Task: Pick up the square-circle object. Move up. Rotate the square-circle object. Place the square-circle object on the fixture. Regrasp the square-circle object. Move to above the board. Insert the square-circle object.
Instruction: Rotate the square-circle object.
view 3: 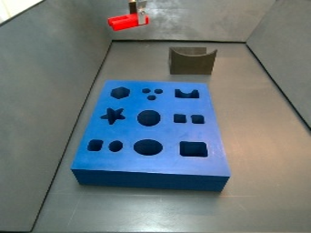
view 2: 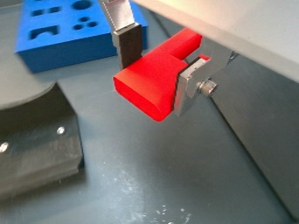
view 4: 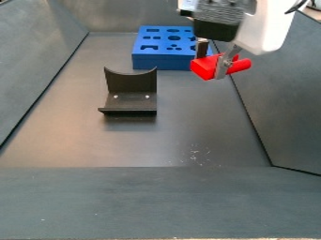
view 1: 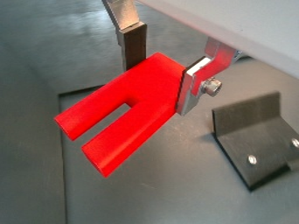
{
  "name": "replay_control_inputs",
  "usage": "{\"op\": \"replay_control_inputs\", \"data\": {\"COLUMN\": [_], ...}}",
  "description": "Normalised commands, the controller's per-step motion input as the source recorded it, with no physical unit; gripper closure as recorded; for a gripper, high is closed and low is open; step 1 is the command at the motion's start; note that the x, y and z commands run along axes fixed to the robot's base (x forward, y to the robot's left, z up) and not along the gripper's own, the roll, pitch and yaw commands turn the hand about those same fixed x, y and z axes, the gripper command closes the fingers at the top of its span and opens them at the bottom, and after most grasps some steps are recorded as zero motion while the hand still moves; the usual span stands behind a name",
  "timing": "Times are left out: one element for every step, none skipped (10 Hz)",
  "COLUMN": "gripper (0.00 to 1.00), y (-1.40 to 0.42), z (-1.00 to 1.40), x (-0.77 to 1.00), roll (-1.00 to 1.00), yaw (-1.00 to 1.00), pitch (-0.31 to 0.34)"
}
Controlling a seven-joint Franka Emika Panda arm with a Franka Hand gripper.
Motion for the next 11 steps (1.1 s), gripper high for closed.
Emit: {"op": "replay_control_inputs", "data": {"gripper": [1.00, 1.00, 1.00, 1.00, 1.00, 1.00, 1.00, 1.00, 1.00, 1.00, 1.00], "y": [0.02, 0.02, 0.02, 0.02, 0.02, 0.02, 0.02, 0.02, 0.02, 0.02, 0.02], "z": [-0.02, -0.02, -0.02, -0.02, -0.02, -0.02, -0.02, -0.02, -0.02, -0.02, -0.02], "x": [0.01, 0.01, 0.01, 0.01, 0.01, 0.01, 0.01, 0.01, 0.01, 0.01, 0.01], "roll": [0.00, 0.00, 0.00, 0.00, 0.00, 0.00, 0.00, 0.00, 0.00, 0.00, 0.00], "yaw": [-1.00, -1.00, -1.00, -1.00, -1.00, -1.00, -1.00, -1.00, -1.00, -1.00, -1.00], "pitch": [-0.002, -0.003, -0.003, -0.003, -0.003, -0.003, -0.003, -0.003, -0.003, -0.003, -0.004]}}
